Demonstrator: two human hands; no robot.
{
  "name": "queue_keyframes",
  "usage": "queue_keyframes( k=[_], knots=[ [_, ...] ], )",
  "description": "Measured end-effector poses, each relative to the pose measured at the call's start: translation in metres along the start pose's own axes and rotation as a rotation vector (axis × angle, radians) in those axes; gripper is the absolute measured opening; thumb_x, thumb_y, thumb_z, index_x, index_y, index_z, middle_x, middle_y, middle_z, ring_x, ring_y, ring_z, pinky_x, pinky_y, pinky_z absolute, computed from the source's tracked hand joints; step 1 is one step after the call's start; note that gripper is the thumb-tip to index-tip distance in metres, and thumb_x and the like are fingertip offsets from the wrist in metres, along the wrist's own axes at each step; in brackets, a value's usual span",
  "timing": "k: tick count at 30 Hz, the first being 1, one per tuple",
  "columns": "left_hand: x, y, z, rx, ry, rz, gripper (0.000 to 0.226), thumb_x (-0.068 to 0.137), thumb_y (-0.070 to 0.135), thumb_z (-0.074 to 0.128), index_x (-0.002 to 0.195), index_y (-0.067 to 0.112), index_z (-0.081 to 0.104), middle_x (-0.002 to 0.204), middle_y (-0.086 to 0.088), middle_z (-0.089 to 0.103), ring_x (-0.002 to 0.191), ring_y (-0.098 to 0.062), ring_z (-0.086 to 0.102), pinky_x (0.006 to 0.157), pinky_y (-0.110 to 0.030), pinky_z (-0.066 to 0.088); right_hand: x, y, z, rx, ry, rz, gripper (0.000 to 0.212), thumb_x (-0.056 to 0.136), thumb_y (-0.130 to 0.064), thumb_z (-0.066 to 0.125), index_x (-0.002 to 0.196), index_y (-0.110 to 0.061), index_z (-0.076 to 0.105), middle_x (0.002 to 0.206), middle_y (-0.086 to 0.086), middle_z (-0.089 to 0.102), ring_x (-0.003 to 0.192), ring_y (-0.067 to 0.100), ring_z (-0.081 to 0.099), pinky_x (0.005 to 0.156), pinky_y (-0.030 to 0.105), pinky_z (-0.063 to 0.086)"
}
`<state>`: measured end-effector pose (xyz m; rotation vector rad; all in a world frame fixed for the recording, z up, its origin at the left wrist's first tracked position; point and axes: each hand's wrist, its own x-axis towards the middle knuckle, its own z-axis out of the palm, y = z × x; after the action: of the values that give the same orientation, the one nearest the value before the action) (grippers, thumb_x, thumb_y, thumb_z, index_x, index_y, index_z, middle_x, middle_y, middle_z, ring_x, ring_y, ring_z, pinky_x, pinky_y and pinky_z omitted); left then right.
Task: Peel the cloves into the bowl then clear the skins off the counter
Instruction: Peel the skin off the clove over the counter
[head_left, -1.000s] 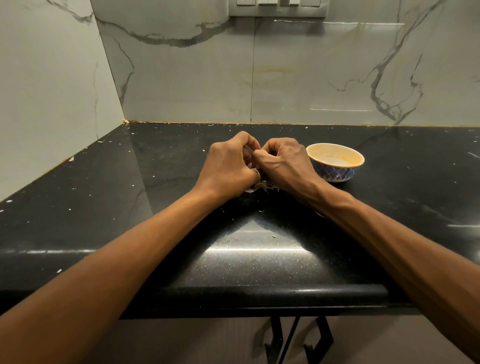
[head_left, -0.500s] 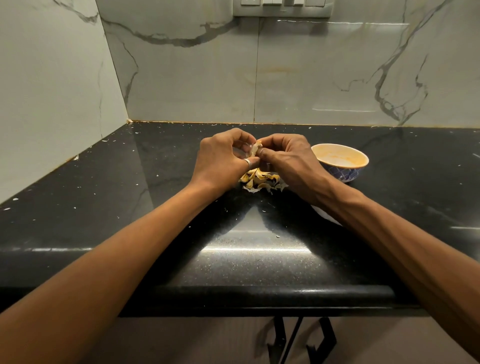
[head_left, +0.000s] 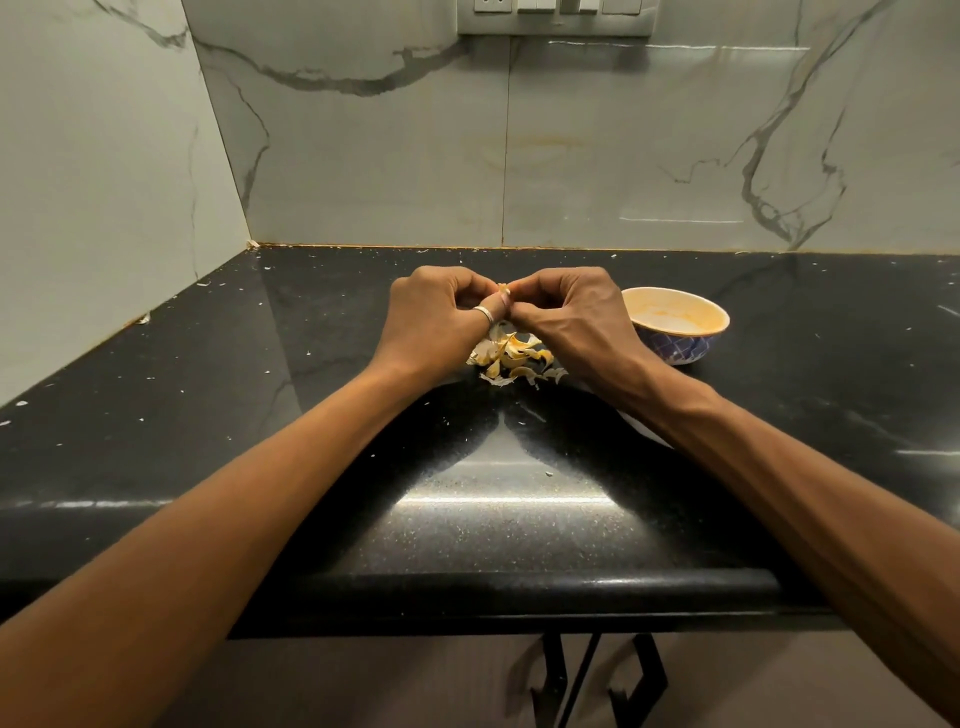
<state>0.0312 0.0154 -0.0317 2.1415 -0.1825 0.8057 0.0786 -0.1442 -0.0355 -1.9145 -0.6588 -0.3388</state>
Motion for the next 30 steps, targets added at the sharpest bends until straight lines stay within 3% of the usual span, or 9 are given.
queue_keyframes(
  k=[4, 7, 11, 17, 20, 25, 30],
  knots=[
    [0.0011, -0.0003, -0.0005, -0.016, 0.012, -0.039, 0.007, 0.085, 0.021, 0.078, 0.091, 0.018, 0.079, 0.072, 0.009, 0.071, 0.064, 0.001, 0.067, 0.067, -0.022, 0.059, -0.0001, 0.0003, 0.001, 0.025, -0.007, 0.014, 0.009, 0.089, -0.018, 0.075, 0.092, -0.025, 0.078, 0.086, -0.002, 0.077, 0.082, 0.013, 0.074, 0.082, 0.04, 0.062],
    [0.0039, -0.0033, -0.0037, -0.116, 0.003, -0.108, 0.006, 0.085, 0.018, 0.078, 0.087, 0.024, 0.078, 0.072, 0.005, 0.073, 0.063, -0.008, 0.068, 0.069, -0.029, 0.06, -0.0003, -0.0019, -0.0001, 0.141, -0.031, 0.072, 0.013, 0.091, -0.009, 0.071, 0.099, -0.016, 0.078, 0.091, 0.006, 0.077, 0.087, 0.021, 0.075, 0.083, 0.04, 0.062],
    [0.0044, -0.0043, -0.0034, -0.206, -0.015, -0.149, 0.008, 0.087, 0.016, 0.076, 0.089, 0.024, 0.077, 0.073, 0.004, 0.073, 0.063, -0.007, 0.065, 0.064, -0.027, 0.055, -0.0005, -0.0049, -0.0025, 0.243, -0.049, 0.121, 0.019, 0.092, 0.003, 0.065, 0.105, -0.008, 0.075, 0.095, 0.011, 0.076, 0.086, 0.02, 0.074, 0.079, 0.031, 0.061],
    [0.0057, -0.006, -0.0018, -0.198, -0.016, -0.155, 0.01, 0.09, 0.016, 0.073, 0.099, 0.015, 0.078, 0.082, 0.001, 0.075, 0.072, -0.009, 0.068, 0.069, -0.028, 0.056, 0.0028, -0.0026, -0.0018, 0.262, -0.038, 0.134, 0.028, 0.092, 0.01, 0.059, 0.106, -0.008, 0.075, 0.099, 0.01, 0.076, 0.088, 0.019, 0.074, 0.08, 0.031, 0.061],
    [0.0068, -0.0084, -0.0013, -0.18, -0.008, -0.142, 0.012, 0.09, 0.017, 0.073, 0.101, 0.015, 0.078, 0.087, 0.0, 0.076, 0.081, -0.016, 0.073, 0.079, -0.039, 0.061, 0.0028, -0.0031, -0.002, 0.248, -0.043, 0.14, 0.036, 0.091, 0.014, 0.053, 0.105, -0.011, 0.075, 0.103, 0.01, 0.075, 0.095, 0.023, 0.072, 0.078, 0.032, 0.062],
    [0.0061, -0.0073, -0.0011, -0.137, 0.004, -0.111, 0.013, 0.091, 0.017, 0.072, 0.103, 0.015, 0.077, 0.089, 0.0, 0.076, 0.083, -0.015, 0.074, 0.081, -0.042, 0.062, 0.0025, -0.0038, -0.0029, 0.212, -0.023, 0.133, 0.035, 0.091, 0.011, 0.051, 0.102, -0.012, 0.076, 0.102, 0.007, 0.075, 0.098, 0.022, 0.07, 0.079, 0.034, 0.062],
    [0.0053, -0.0047, -0.0018, -0.087, 0.027, -0.071, 0.015, 0.092, 0.017, 0.071, 0.105, 0.014, 0.078, 0.09, 0.002, 0.076, 0.084, -0.012, 0.073, 0.082, -0.038, 0.061, 0.0013, -0.0035, -0.0026, 0.235, -0.048, 0.146, 0.015, 0.094, -0.01, 0.066, 0.106, -0.008, 0.074, 0.098, 0.01, 0.075, 0.09, 0.022, 0.073, 0.072, 0.03, 0.059]
  ],
)
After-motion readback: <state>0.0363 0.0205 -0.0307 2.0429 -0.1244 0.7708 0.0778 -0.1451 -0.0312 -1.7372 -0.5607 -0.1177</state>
